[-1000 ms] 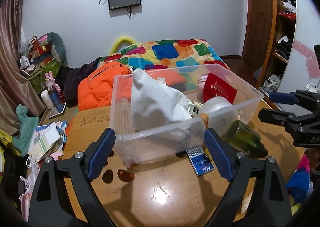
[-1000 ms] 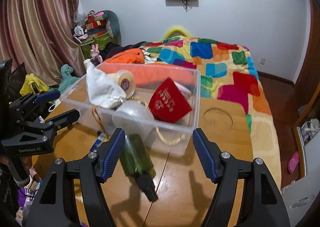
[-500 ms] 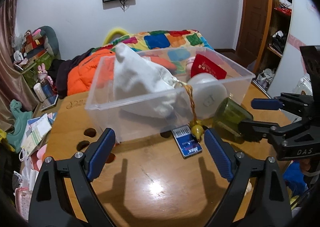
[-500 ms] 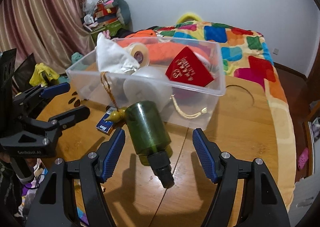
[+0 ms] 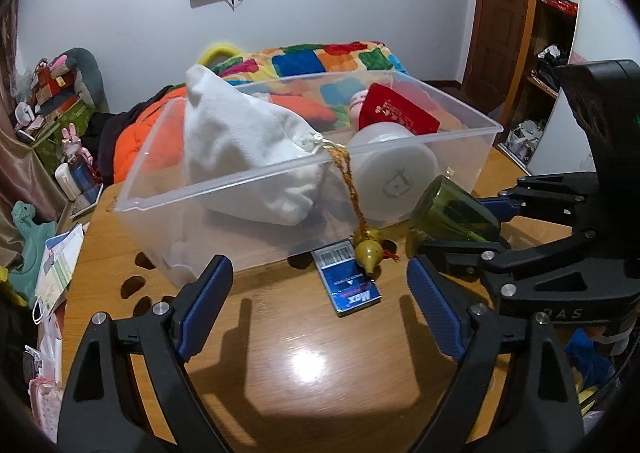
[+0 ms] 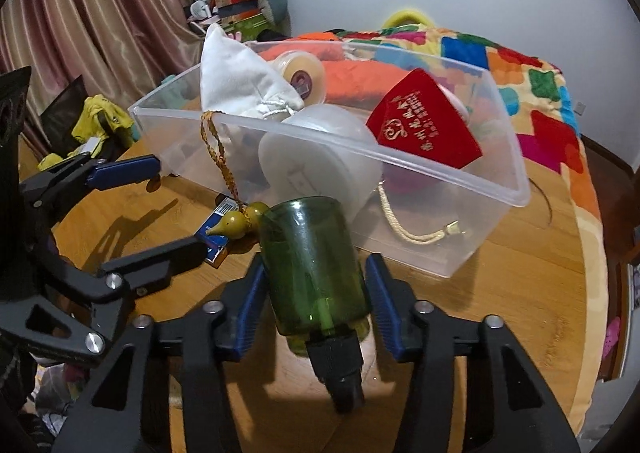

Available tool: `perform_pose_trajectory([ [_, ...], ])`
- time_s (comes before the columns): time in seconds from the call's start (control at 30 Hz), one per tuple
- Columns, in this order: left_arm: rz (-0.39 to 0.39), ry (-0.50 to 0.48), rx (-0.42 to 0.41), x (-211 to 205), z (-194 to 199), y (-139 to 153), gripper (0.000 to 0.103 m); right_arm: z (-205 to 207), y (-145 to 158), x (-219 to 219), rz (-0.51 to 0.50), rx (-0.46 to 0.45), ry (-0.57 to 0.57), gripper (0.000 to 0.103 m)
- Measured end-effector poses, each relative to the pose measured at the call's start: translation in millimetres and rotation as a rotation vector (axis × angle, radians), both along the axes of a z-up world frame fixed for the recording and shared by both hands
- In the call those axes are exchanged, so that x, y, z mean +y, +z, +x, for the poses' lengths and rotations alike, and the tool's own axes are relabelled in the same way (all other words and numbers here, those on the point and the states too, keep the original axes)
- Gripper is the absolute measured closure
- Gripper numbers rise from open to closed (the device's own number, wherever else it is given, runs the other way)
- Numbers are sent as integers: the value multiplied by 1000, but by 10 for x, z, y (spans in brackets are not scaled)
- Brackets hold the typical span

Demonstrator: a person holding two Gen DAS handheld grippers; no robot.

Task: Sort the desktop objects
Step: 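Grasp the yellow gourd pendant with the left gripper while the right lifts the bottle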

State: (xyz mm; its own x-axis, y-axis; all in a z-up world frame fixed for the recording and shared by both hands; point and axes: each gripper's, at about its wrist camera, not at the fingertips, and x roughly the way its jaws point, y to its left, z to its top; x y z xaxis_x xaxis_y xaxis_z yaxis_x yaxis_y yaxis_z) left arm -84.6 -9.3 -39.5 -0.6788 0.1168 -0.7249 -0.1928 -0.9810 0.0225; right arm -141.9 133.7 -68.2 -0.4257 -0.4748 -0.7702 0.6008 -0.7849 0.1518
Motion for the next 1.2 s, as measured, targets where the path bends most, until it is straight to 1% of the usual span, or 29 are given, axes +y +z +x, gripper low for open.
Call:
perform_pose_trajectory([
  [0.03,-1,-2,-6,17,-10,-9,18,10,-1,16,0,7,-1,60],
  [0.07,-2,-7,-14,43,-27,-22,23,18,1,32,0,11,-3,61],
  [0.13,1,-20,-31,88,-57,-47,30,33,7,102,-9,17,-14,61],
  [0.2,5,-24,-40,111,-84,-63,33,42,14,191,-22,12,-28,62],
  [0.27,10,-29,-46,147,-109,-72,42,46,23,266,-26,14,-38,62],
  [0.33,22,-41,-56,189,-128,-77,45,63,37,339,-33,14,-48,62],
  [0.4,24,-44,-57,225,-144,-74,46,65,49,390,-40,15,-55,62],
  [0.5,38,-55,-72,268,-177,-92,53,77,77,442,-51,18,-63,63],
  [0.63,46,-52,-78,279,-222,-79,56,86,107,456,-62,25,-60,63],
  [0.7,53,-52,-81,280,-251,-73,62,102,121,453,-67,28,-57,64],
  [0.77,56,-46,-79,258,-262,-78,71,111,128,454,-74,31,-54,64],
  [0.9,32,-41,-68,271,-261,-81,77,134,152,450,-87,34,-54,64],
  [0.97,15,-41,-60,279,-254,-87,85,128,145,447,-87,35,-48,64],
  [1.13,-6,-47,-50,301,-228,-97,85,126,138,449,-92,33,-53,65],
  [1.2,6,-56,-51,305,-209,-91,85,123,151,468,-99,33,-58,65],
])
